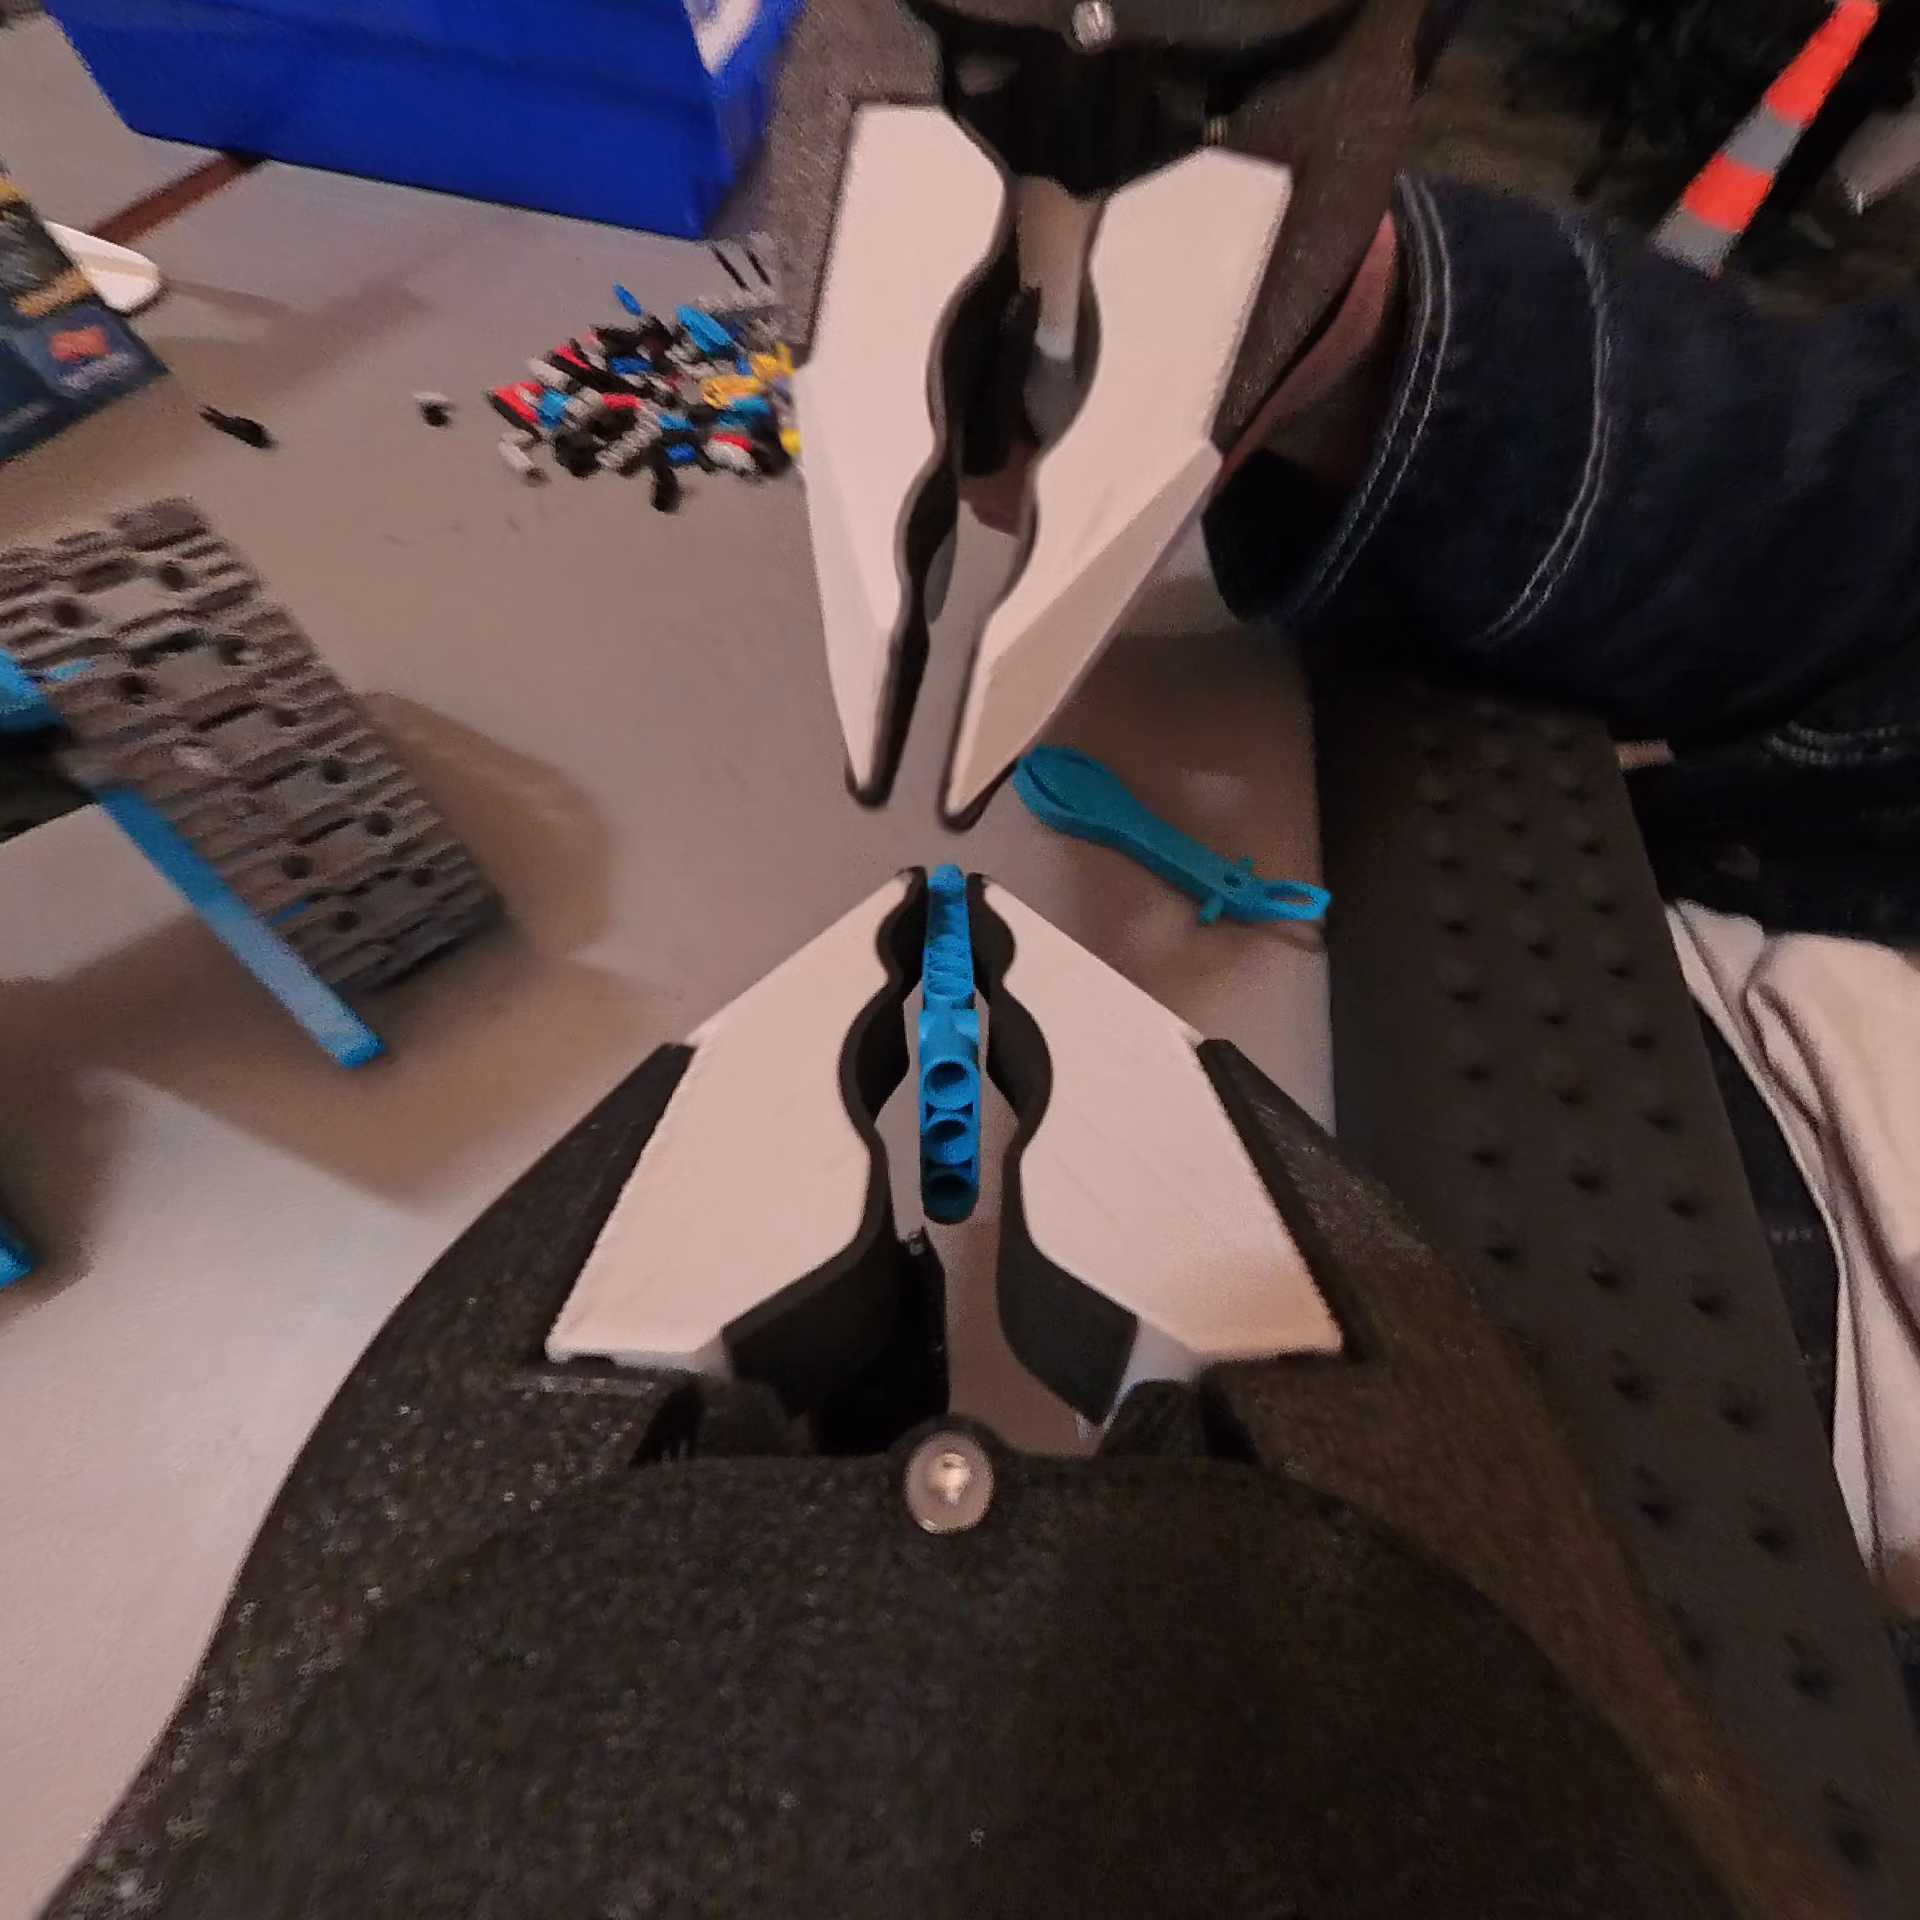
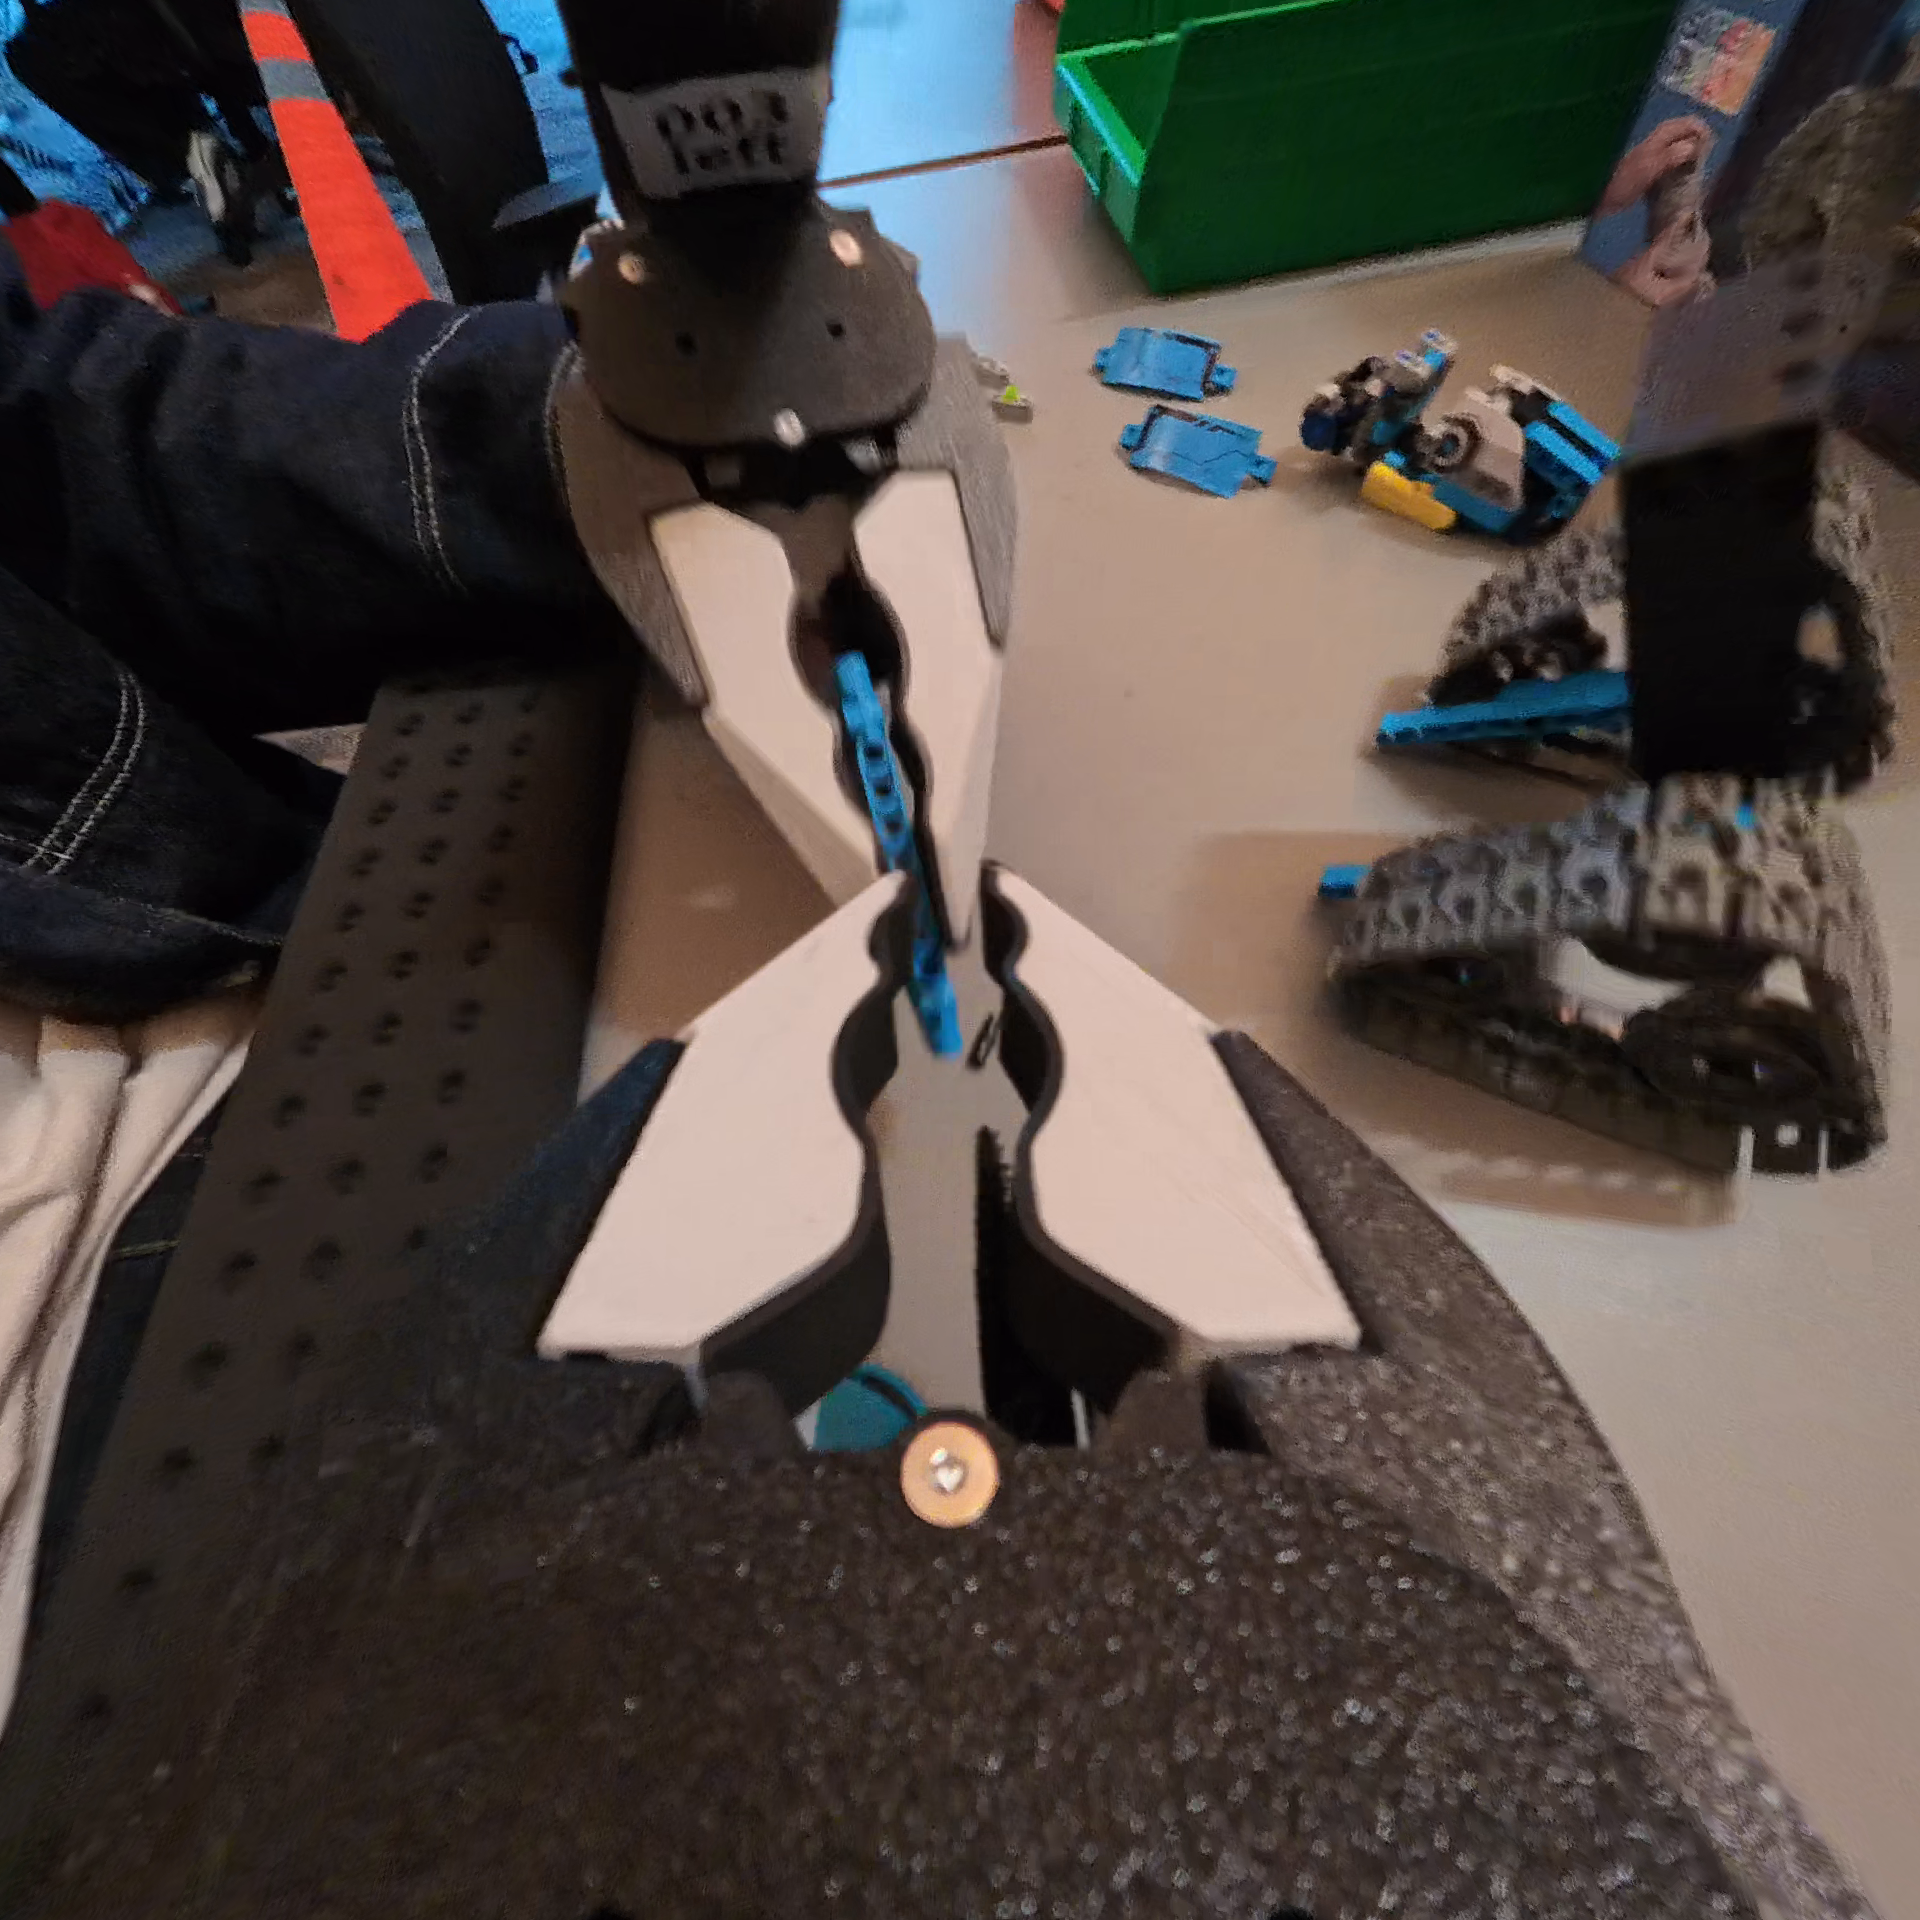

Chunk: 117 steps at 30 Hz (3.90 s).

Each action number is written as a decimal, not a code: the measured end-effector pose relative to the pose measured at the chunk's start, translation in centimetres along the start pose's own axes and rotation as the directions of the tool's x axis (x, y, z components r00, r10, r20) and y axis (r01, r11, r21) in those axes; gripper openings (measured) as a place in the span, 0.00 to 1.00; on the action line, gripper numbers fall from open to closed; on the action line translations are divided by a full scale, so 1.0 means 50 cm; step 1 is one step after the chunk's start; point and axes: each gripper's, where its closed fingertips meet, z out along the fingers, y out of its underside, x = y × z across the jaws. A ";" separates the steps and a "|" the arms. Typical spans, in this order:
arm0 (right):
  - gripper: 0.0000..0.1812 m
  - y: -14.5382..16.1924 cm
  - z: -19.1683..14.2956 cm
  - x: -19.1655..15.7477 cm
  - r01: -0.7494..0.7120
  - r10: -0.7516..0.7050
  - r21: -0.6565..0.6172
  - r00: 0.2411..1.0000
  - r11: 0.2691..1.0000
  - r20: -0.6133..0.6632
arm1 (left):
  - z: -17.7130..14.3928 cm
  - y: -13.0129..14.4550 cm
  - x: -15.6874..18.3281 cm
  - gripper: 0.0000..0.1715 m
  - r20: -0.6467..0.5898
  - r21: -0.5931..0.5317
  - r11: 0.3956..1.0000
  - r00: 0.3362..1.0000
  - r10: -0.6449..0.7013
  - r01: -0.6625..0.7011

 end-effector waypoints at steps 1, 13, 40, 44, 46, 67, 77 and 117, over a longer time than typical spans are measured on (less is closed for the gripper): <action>0.11 0.010 -0.011 0.005 -0.043 0.043 0.000 0.999 0.999 0.024 | -0.010 -0.011 -0.009 0.03 0.007 0.036 0.999 1.000 -0.023 0.023; 0.03 -0.070 0.036 -0.056 -0.291 0.240 0.196 0.939 0.936 0.247 | -0.114 -0.148 0.012 0.04 -0.253 0.440 0.861 0.955 -0.155 0.256; 0.13 -0.104 -0.048 0.011 -0.279 0.241 0.388 0.960 0.878 0.145 | -0.075 -0.100 -0.001 0.03 -0.131 0.311 0.938 0.984 -0.117 0.153; 0.04 -0.085 -0.023 -0.012 -0.263 0.219 0.303 0.960 0.916 0.173 | -0.068 -0.094 0.004 0.03 -0.139 0.292 0.945 0.984 -0.112 0.149; 0.03 -0.093 -0.030 -0.012 -0.252 0.207 0.321 0.964 0.913 0.168 | -0.073 -0.103 0.004 0.04 -0.142 0.318 0.935 0.983 -0.114 0.155; 0.03 -0.114 -0.053 -0.012 -0.340 0.255 0.388 0.932 0.856 0.256 | -0.111 -0.148 0.004 0.11 -0.188 0.455 0.866 0.973 -0.133 0.206; 0.03 -0.115 -0.043 -0.023 -0.331 0.241 0.376 0.933 0.866 0.267 | -0.103 -0.144 0.011 0.04 -0.189 0.437 0.877 0.974 -0.125 0.197; 0.03 -0.034 -0.107 0.115 -0.605 0.566 0.372 0.794 0.704 0.220 | -0.062 0.029 -0.111 0.04 0.004 0.099 0.904 0.908 -0.419 0.417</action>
